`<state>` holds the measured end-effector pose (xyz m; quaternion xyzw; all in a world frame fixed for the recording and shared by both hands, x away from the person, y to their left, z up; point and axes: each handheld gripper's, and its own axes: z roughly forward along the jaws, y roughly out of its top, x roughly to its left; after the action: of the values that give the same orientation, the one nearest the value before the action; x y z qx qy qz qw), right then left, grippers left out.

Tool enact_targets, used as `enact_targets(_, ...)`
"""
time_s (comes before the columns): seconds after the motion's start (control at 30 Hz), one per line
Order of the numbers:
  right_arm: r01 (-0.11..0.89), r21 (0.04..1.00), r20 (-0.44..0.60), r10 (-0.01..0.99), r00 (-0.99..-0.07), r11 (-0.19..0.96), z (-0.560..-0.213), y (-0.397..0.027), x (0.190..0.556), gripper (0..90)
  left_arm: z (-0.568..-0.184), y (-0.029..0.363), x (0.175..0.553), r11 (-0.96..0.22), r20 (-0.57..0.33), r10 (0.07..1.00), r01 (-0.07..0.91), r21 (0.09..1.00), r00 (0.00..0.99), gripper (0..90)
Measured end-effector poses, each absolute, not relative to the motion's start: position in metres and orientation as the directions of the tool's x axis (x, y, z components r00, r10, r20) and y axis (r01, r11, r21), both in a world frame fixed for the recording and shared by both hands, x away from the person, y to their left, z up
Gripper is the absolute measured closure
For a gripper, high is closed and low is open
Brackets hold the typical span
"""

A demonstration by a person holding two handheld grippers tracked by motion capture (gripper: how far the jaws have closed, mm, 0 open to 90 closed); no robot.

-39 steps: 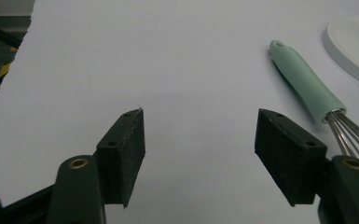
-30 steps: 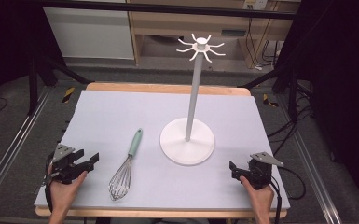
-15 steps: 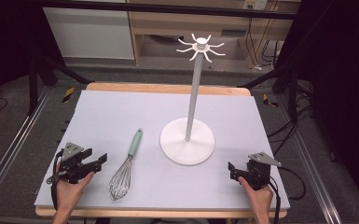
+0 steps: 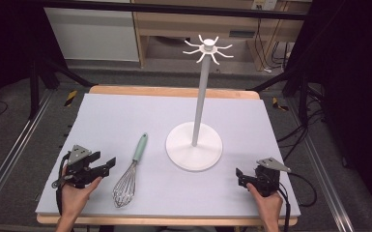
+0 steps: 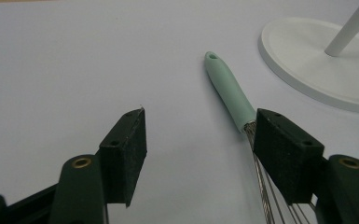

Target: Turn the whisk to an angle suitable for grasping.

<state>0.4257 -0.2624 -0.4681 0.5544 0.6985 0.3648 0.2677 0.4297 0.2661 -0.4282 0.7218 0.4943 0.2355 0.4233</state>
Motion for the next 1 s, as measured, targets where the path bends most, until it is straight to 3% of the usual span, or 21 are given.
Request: enact_targets(1.0, 0.581, 0.805, 0.028, 0.971, -0.238, 0.120, -0.469, -0.262, 0.425, 7.5, -0.406, 0.237, 0.452, -0.184, -0.079, 0.888, 0.509, 0.841, 0.453, 35.5)
